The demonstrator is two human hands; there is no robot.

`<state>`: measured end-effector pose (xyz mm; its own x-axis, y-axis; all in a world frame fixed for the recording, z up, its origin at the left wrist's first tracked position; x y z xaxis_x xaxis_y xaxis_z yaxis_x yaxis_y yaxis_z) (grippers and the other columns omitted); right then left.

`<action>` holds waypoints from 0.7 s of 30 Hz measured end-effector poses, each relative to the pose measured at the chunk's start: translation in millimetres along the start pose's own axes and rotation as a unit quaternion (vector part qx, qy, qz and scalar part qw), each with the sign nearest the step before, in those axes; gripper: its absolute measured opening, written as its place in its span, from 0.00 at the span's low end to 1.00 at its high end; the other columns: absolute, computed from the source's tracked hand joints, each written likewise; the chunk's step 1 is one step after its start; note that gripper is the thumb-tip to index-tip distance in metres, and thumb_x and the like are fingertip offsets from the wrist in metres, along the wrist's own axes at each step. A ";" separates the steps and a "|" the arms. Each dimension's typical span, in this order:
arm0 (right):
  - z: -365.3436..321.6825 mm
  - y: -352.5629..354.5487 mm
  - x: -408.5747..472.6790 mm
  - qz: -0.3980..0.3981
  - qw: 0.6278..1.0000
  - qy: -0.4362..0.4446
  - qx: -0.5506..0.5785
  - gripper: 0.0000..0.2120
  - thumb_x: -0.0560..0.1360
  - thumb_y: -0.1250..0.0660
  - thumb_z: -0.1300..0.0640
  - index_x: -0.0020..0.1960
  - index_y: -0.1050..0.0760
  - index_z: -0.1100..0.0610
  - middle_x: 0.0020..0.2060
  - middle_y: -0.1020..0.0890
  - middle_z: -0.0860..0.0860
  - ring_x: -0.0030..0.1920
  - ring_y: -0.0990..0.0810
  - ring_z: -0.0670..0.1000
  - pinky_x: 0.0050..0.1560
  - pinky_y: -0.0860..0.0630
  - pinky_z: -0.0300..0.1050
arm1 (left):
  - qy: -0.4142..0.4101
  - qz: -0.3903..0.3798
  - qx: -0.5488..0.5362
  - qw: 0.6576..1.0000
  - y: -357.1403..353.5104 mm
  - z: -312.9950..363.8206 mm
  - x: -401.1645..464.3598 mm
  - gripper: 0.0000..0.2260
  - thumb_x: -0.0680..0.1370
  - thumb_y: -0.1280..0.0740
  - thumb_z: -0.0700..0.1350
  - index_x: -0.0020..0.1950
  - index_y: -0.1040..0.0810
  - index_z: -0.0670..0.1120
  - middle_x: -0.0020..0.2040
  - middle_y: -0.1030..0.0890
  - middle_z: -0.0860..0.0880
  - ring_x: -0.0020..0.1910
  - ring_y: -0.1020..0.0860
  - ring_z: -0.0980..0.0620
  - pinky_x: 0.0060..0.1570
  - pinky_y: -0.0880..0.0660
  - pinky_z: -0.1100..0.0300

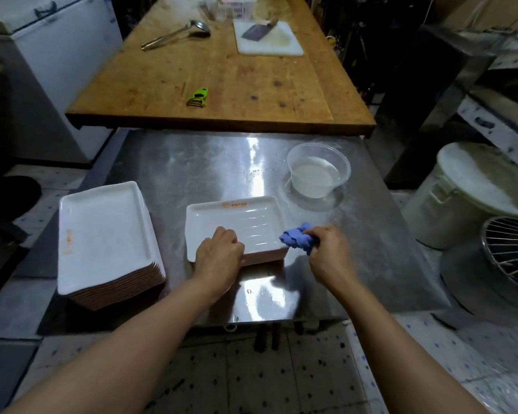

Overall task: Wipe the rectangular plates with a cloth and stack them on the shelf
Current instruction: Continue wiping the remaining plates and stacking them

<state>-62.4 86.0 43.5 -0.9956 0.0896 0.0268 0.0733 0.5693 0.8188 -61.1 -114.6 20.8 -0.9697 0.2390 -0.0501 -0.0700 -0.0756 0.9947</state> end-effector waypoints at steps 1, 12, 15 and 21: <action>0.7 -0.3 -1.9 0.002 1.000 -0.002 -0.003 0.16 0.71 0.40 0.74 0.51 0.19 0.62 0.45 0.20 0.55 0.41 0.26 0.49 0.41 0.28 0.41 | -0.015 0.017 0.009 1.000 -1.1 0.1 0.0 0.07 0.73 0.34 0.38 0.49 0.19 0.44 0.51 0.23 0.48 0.55 0.28 0.46 0.37 0.37 0.57; -2.7 6.2 -17.9 0.055 0.996 -0.028 0.060 0.15 0.71 0.41 0.74 0.42 0.19 0.60 0.36 0.20 0.54 0.36 0.23 0.51 0.36 0.24 0.40 | -0.023 0.095 -0.021 0.995 13.8 -7.0 -3.0 0.11 0.62 0.24 0.34 0.34 0.24 0.44 0.33 0.25 0.48 0.33 0.25 0.46 0.25 0.45 0.63; -18.8 19.4 -23.1 0.089 0.990 -0.031 0.108 0.14 0.71 0.42 0.74 0.43 0.20 0.63 0.34 0.24 0.53 0.30 0.24 0.49 0.33 0.21 0.39 | 0.012 0.147 -0.067 0.987 37.7 -8.2 -1.1 0.03 0.77 0.35 0.41 0.47 0.24 0.43 0.42 0.20 0.44 0.42 0.23 0.40 0.34 0.38 0.55; -47.6 42.0 -17.8 0.162 0.979 -0.001 0.120 0.16 0.75 0.40 0.69 0.58 0.22 0.59 0.52 0.23 0.58 0.48 0.24 0.50 0.49 0.28 0.30 | 0.061 0.189 -0.181 0.963 86.6 -10.1 -5.6 0.07 0.79 0.39 0.47 0.51 0.25 0.46 0.44 0.20 0.43 0.44 0.24 0.40 0.38 0.34 0.55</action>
<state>-44.4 69.4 104.7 -0.9179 0.2987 0.2612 0.3968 0.6868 0.6089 -64.1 -132.2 106.4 -0.9606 0.0147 0.2774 0.2376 -0.4736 0.8481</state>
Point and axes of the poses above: each hand's wrist, its own x-axis towards the middle knuckle, its own y-axis out of the back of the hand, z = x × y, the point moved 1 cm from there along x, towards the middle knuckle
